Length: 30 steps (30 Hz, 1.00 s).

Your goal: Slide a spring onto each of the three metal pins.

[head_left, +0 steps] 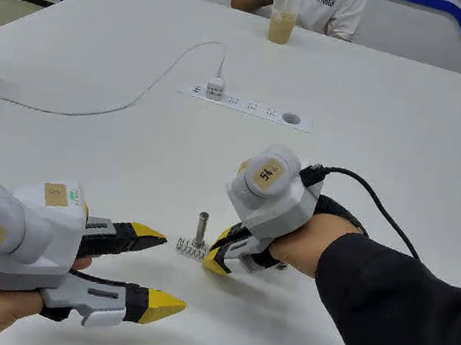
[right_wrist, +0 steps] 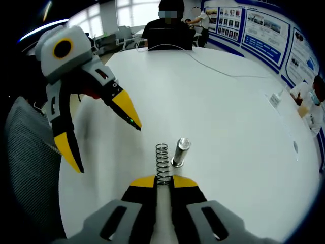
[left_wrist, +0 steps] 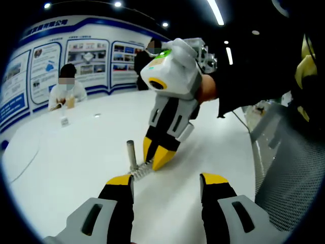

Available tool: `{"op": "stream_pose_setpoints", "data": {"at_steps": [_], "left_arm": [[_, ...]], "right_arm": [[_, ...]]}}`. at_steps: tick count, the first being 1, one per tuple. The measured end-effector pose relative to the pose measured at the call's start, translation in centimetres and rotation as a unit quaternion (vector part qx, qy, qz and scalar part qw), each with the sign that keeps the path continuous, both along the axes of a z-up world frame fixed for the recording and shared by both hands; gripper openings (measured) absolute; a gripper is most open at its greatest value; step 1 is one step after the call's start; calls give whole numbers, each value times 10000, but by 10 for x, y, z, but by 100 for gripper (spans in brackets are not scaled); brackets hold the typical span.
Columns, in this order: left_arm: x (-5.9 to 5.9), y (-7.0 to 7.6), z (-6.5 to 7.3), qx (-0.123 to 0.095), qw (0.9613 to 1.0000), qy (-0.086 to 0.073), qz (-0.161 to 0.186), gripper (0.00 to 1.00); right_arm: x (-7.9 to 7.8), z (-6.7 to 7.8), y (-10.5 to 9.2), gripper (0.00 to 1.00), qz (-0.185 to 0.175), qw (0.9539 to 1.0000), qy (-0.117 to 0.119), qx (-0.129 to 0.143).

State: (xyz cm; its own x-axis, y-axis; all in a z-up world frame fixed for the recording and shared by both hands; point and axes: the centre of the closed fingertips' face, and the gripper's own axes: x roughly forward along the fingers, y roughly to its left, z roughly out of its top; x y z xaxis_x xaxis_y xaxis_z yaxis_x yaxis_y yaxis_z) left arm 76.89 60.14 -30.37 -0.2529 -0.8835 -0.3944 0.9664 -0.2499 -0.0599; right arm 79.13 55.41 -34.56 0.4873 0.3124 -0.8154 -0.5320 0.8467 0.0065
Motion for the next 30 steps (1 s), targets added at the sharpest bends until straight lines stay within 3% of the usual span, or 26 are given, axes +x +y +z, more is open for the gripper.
{"op": "stream_pose_setpoints", "data": {"at_steps": [30], "left_arm": [[-14,-6,6,-91,9995,-70,-298,45]], "right_arm": [[-54,38,13,11,701,9973,-11,-196]]}}
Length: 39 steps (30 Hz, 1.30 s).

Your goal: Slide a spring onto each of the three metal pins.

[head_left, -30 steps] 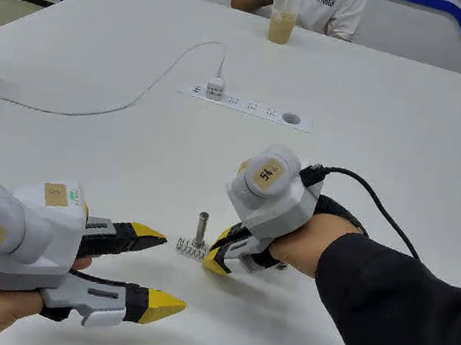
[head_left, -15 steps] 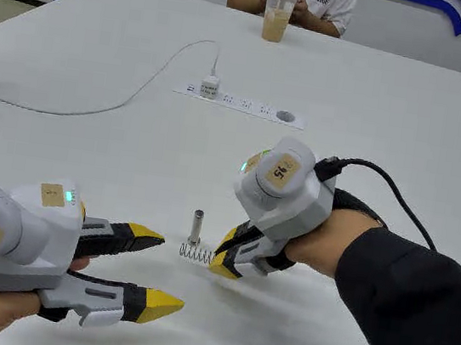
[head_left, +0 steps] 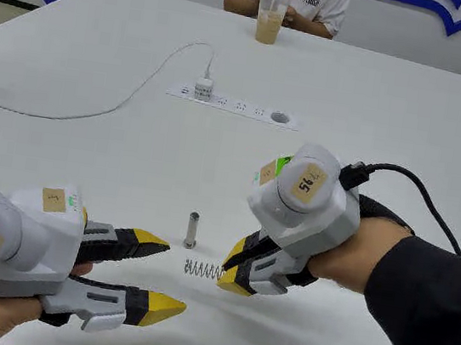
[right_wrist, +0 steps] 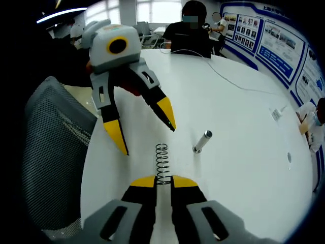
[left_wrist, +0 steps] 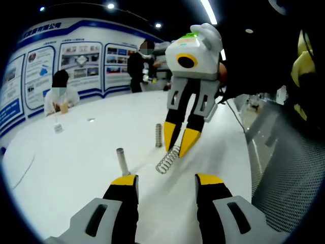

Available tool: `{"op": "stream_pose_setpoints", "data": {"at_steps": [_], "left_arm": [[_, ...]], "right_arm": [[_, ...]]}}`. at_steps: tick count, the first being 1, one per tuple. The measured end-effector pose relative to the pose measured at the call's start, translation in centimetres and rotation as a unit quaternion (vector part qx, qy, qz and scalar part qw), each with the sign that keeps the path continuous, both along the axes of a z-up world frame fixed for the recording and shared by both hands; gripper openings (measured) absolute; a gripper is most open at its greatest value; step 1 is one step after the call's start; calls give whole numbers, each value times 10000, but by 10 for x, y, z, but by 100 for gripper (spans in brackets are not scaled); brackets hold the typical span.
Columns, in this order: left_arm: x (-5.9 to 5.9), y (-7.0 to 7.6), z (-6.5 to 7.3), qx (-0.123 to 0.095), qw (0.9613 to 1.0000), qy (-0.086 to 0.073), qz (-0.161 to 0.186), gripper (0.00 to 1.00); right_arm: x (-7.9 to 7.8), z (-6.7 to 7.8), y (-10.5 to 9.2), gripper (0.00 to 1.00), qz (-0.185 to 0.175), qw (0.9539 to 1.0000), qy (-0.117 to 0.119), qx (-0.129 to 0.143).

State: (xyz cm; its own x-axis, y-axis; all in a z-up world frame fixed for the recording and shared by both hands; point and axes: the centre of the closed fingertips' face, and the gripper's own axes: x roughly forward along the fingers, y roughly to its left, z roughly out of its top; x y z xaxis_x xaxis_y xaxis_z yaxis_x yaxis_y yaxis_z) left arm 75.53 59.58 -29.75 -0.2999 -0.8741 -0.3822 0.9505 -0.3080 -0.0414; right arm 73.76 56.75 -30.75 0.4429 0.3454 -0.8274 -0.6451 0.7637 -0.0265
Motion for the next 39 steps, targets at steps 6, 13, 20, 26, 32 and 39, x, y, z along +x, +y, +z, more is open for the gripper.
{"op": "stream_pose_setpoints", "data": {"at_steps": [6,13,20,26,32,39], "left_arm": [[-5,-1,3,-60,9999,-41,-143,40],[-13,-2,5,-125,9993,-73,-344,34],[-18,-2,4,-139,9988,-122,-457,27],[-21,-3,4,-178,9981,-191,-551,21],[-23,-3,4,-215,9976,-248,-614,14],[-25,-2,3,-204,9973,-256,-655,12]], "right_arm": [[-5,5,6,11,180,9998,-10,13],[-8,7,12,11,368,9993,-5,25],[-11,7,15,11,487,9988,-17,20],[-11,9,17,11,584,9983,-23,2],[-13,10,19,11,675,9977,-36,-12],[-14,14,21,11,721,9974,-45,-11]]}}
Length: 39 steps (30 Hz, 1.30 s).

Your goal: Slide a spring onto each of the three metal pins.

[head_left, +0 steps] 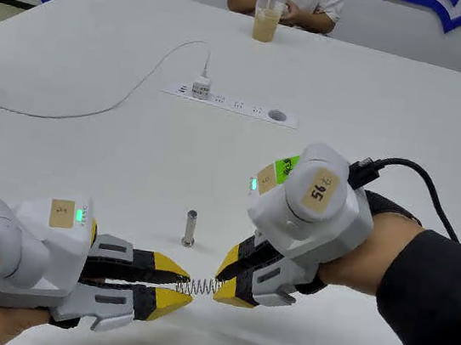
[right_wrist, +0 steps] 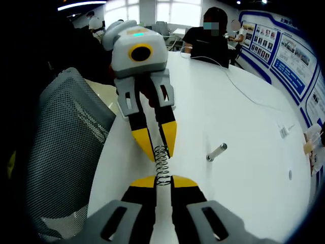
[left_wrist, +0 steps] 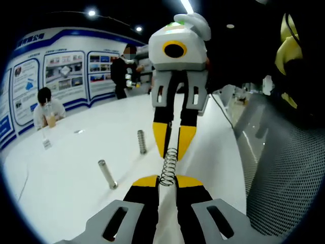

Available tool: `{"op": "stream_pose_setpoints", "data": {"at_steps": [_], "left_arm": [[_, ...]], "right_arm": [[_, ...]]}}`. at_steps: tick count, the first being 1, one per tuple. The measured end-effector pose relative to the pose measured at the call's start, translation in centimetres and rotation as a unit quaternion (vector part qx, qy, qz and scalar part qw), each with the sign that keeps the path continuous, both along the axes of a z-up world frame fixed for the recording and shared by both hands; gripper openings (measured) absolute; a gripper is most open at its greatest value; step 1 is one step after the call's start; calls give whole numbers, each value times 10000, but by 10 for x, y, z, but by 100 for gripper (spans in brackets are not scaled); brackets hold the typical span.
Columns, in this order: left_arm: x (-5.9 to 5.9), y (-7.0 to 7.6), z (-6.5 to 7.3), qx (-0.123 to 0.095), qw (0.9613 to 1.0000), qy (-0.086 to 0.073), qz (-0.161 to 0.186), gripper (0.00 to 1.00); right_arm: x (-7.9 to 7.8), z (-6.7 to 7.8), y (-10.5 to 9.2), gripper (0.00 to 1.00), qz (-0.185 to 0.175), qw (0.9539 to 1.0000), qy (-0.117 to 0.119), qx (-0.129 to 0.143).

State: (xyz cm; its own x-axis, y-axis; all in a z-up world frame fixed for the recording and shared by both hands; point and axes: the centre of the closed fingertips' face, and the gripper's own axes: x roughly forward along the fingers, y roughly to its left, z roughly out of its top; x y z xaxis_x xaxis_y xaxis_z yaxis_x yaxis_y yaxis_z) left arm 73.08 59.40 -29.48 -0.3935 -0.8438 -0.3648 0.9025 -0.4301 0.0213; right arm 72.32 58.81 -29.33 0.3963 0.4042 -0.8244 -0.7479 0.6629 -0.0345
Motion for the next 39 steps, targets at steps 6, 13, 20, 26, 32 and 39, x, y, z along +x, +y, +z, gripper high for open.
{"op": "stream_pose_setpoints", "data": {"at_steps": [6,13,20,26,32,39], "left_arm": [[0,-1,0,-7,10000,20,17,12],[-1,-1,-1,5,10000,42,15,12],[-2,-2,-1,9,10000,40,4,11],[-3,-2,0,-1,10000,45,-13,11],[-4,-3,1,-24,10000,51,-31,11],[-6,-2,1,-18,10000,36,-67,11]], "right_arm": [[1,7,1,11,36,10000,-57,-18],[3,17,6,11,117,9998,-149,-27],[7,25,12,11,176,9996,-233,-40],[11,31,18,11,212,9993,-310,-59],[14,35,22,12,243,9990,-357,-77],[14,35,24,12,246,9991,-335,-82]]}}
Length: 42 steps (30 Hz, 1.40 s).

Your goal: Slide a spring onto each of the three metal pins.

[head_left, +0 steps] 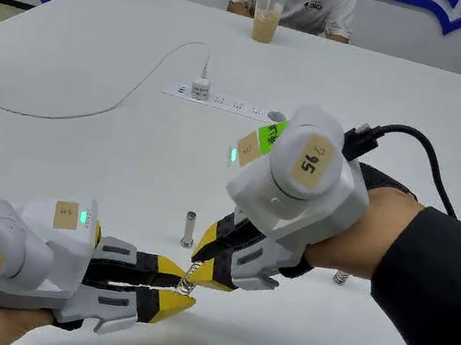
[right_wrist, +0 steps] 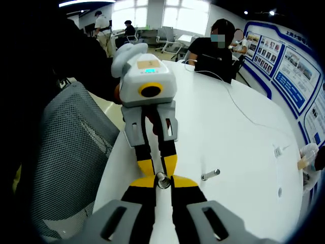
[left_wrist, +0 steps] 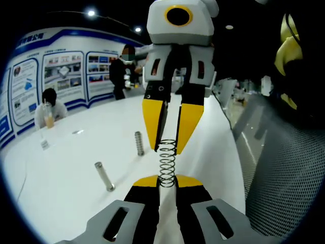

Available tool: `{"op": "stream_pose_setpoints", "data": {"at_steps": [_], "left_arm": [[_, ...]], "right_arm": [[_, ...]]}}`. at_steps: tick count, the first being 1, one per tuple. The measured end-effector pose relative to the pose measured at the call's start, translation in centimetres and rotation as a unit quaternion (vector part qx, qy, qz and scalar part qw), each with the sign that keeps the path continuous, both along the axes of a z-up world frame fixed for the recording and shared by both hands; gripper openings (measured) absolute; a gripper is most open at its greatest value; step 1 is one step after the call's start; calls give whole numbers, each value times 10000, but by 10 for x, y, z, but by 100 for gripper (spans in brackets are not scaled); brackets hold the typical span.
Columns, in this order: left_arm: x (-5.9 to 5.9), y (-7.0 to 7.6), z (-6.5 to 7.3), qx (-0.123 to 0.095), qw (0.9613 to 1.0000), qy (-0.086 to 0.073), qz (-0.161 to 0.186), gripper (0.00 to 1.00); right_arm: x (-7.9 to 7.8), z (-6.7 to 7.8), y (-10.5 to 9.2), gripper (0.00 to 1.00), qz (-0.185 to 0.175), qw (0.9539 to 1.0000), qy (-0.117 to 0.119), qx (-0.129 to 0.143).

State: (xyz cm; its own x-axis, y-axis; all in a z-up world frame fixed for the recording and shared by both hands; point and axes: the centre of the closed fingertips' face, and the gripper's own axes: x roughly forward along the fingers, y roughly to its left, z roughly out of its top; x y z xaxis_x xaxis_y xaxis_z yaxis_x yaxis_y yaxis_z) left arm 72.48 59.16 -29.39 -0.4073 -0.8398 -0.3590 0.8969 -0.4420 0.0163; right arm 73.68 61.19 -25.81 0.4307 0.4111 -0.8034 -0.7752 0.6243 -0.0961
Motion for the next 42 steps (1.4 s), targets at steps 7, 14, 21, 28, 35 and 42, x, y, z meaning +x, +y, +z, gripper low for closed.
{"op": "stream_pose_setpoints", "data": {"at_steps": [7,14,21,28,35,42], "left_arm": [[-1,0,0,-9,10000,11,-12,11],[-2,0,2,-35,10000,9,-31,11],[-2,-2,6,-105,9999,-13,-56,11],[-4,-4,9,-160,9998,-22,-75,11],[-4,-5,8,-164,9999,-24,-49,11],[0,-4,7,-127,9999,-19,15,14]], "right_arm": [[-1,-2,-2,13,-38,10000,81,18],[-2,-7,-2,14,-97,9998,186,71],[-3,-11,-1,14,-133,9995,269,127],[-3,-12,-1,13,-150,9993,308,124],[-3,-13,-1,12,-129,9993,335,108],[-1,-13,-3,12,-142,9993,327,103]]}}
